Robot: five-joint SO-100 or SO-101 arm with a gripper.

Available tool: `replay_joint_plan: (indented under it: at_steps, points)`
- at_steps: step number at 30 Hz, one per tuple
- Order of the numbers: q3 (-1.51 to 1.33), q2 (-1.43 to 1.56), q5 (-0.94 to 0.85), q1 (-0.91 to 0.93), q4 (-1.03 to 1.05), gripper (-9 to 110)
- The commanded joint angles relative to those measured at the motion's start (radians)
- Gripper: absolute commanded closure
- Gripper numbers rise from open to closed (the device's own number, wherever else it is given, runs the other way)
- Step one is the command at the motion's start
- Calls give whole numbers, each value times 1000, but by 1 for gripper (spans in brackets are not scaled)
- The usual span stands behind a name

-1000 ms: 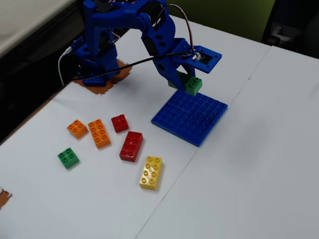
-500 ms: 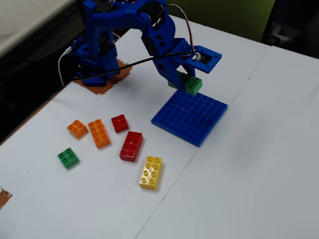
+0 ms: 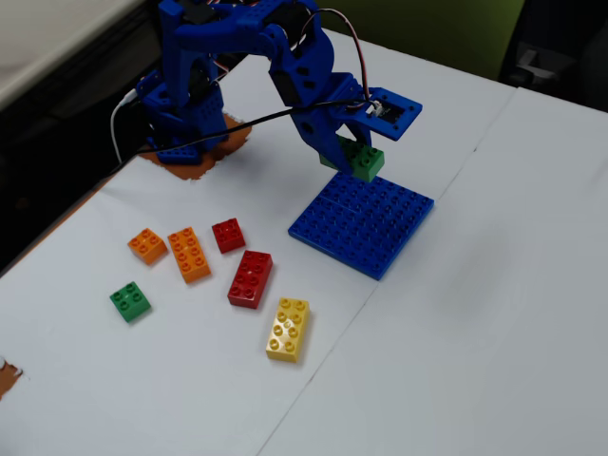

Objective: Pick up the 2x4 green block and go up the 8x8 blue block.

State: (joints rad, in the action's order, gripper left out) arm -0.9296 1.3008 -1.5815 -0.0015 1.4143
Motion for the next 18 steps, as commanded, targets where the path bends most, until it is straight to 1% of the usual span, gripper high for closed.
replay_joint_plan:
  at_steps: [1, 18]
  points:
    - [31, 57, -8, -15, 3, 97]
    - [31, 57, -9, -15, 9, 97]
